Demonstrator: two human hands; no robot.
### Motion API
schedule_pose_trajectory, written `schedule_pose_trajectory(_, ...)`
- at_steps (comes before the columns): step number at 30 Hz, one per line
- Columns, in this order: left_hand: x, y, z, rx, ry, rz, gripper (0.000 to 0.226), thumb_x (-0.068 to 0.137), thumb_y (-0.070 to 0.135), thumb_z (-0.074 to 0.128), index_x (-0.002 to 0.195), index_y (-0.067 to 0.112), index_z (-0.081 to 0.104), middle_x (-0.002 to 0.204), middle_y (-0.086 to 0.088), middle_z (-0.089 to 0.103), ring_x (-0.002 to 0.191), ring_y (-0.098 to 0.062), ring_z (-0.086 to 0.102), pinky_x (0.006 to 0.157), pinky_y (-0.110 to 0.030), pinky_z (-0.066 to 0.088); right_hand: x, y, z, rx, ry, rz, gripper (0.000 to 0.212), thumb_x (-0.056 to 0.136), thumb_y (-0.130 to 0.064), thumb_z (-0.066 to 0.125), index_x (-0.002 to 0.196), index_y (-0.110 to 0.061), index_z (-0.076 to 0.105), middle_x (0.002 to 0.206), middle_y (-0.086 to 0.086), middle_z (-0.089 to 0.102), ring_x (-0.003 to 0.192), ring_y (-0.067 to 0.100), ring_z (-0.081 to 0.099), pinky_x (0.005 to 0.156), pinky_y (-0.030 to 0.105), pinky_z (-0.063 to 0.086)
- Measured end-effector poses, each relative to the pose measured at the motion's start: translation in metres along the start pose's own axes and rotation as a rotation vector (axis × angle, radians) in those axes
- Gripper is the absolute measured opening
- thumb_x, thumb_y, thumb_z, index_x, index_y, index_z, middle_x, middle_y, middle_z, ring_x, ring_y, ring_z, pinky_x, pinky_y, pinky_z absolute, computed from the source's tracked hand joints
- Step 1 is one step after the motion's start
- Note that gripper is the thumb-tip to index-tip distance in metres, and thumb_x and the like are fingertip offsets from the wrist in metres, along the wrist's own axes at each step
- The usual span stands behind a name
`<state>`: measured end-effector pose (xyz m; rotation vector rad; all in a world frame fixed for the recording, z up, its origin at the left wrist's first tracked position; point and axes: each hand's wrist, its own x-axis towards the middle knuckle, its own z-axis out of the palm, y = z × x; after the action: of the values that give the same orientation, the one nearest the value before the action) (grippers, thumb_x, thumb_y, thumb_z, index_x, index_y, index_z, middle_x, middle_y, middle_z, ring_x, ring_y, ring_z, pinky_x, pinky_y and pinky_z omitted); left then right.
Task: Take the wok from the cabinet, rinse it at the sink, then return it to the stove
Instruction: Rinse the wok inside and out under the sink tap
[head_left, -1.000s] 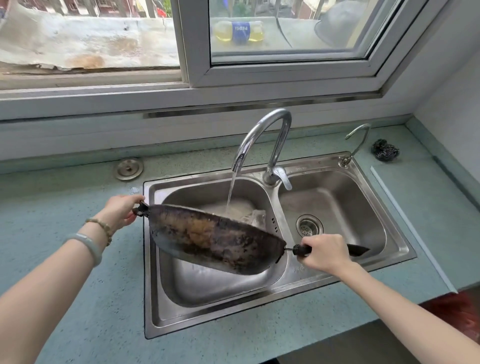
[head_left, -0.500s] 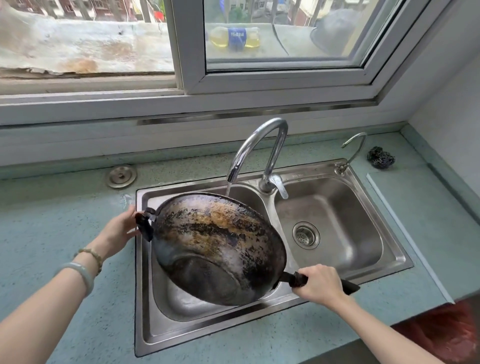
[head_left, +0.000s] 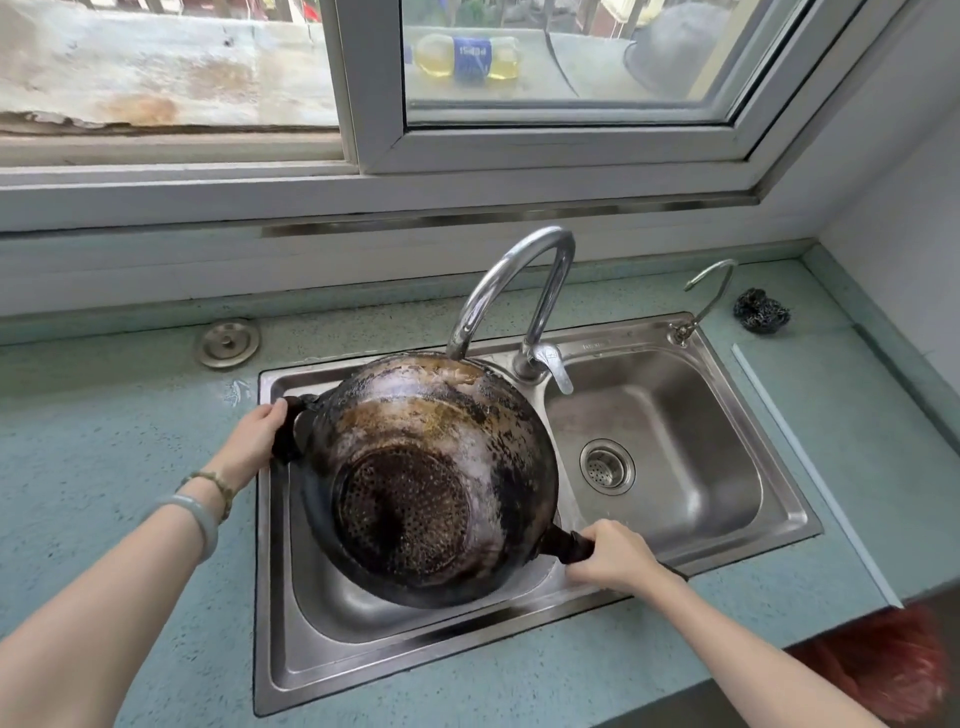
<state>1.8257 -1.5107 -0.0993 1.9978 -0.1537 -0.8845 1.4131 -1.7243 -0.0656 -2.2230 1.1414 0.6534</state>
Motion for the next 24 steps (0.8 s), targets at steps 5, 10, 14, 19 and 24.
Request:
schedule_pose_trajectory(5,0.013,0.005,0.002,0.177,0.061,0.084,0.051,0.099,0.044,0.026,0.102,0.001,0.053,0.101,-0.024,0.058,0.090,-0.028,0.053,0.089,-0.046,0.045,0.009,-0.001,-0.009,0.019,-0.004,-0.047,0.027,0.052,-0.044,0.053,0.055,-0.019,0.044,0.056,0.001,0.042,0.059,0.018,0.039,0.054,0.032,0.036)
schedule_pose_trajectory(10,0.002,0.025,0.009,0.182,0.062,0.097,0.049,0.102,0.035,0.023,0.090,-0.002,0.054,0.069,-0.018,0.051,0.057,-0.026,0.048,0.057,-0.032,0.039,0.010,-0.006,-0.024,0.055,0.035,-0.045,0.022,0.056,-0.045,0.056,0.053,-0.024,0.048,0.054,-0.002,0.045,0.059,0.017,0.041,0.055,0.031,0.037)
schedule_pose_trajectory(14,0.000,0.028,0.010,0.216,0.068,0.093,0.046,0.103,0.028,0.023,0.079,0.002,0.052,0.062,-0.017,0.050,0.058,-0.029,0.048,0.053,-0.029,0.035,0.013,-0.007,-0.030,0.101,0.067,-0.065,0.018,0.054,-0.042,0.057,0.054,-0.027,0.049,0.053,-0.001,0.045,0.058,0.016,0.042,0.053,0.029,0.035)
schedule_pose_trajectory(19,0.005,0.024,0.004,0.298,0.112,0.029,0.043,0.102,0.031,0.030,0.088,-0.001,0.054,0.078,-0.016,0.054,0.088,-0.025,0.049,0.070,-0.029,0.032,0.014,-0.011,-0.029,0.099,0.151,-0.049,0.025,0.065,-0.035,0.066,0.059,-0.024,0.044,0.056,-0.002,0.047,0.064,0.021,0.048,0.053,0.030,0.036)
schedule_pose_trajectory(24,0.018,0.010,-0.010,0.280,0.059,-0.043,0.046,0.098,0.040,0.035,0.088,0.000,0.055,0.093,-0.032,0.059,0.090,-0.044,0.060,0.071,-0.033,0.038,0.014,-0.013,-0.025,0.101,0.173,-0.028,0.016,0.065,-0.041,0.064,0.062,-0.030,0.052,0.061,-0.002,0.057,0.071,0.022,0.057,0.063,0.033,0.044)
